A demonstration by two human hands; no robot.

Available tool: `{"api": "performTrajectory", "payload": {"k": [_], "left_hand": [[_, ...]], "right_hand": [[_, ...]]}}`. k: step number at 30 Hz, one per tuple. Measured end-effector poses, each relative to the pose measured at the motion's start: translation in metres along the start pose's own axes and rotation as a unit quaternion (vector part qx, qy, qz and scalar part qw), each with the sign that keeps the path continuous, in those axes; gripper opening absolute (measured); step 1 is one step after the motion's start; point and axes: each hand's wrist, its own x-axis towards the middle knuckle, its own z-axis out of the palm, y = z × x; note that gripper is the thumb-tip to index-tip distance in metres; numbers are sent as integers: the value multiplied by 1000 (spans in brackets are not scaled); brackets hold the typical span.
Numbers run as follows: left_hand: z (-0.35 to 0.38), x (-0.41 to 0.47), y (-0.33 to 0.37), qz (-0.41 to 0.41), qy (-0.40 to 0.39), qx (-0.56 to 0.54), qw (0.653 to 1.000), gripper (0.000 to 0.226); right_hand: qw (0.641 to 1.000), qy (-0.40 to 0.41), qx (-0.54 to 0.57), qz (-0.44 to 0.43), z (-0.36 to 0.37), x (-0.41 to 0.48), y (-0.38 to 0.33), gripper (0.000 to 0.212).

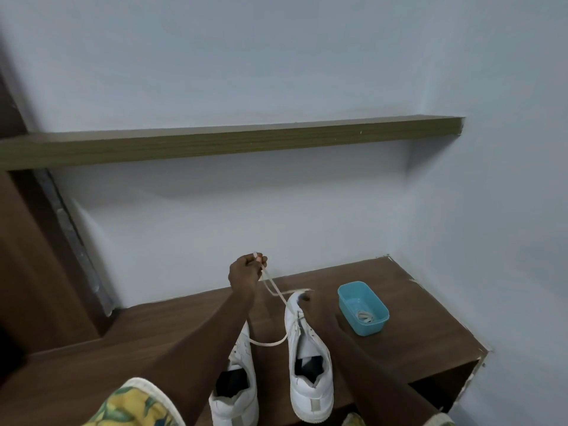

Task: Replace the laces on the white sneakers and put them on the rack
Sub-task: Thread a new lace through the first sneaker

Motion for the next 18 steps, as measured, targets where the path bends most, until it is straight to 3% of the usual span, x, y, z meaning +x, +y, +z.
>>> {"api": "performTrajectory", "payload": {"k": [3, 7, 14, 16, 18], "left_hand": [[7, -11, 9, 59, -57, 68, 994, 15], [11, -25, 28, 123, -121, 121, 977, 12], [11, -28, 50, 145, -130, 137, 971, 11], [8, -28, 53, 134, -116, 140, 974, 10], [4, -26, 56, 125, -98, 137, 978, 10]], "right_hand": [[997, -1, 73, -38, -5, 1, -32, 27], [992, 48, 67, -95, -20, 0, -77, 24], [963, 87, 252, -35, -36, -5, -91, 20], [969, 72, 233, -30, -36, -5, -86, 20], [988, 43, 143, -31, -32, -7, -80, 19]]}}
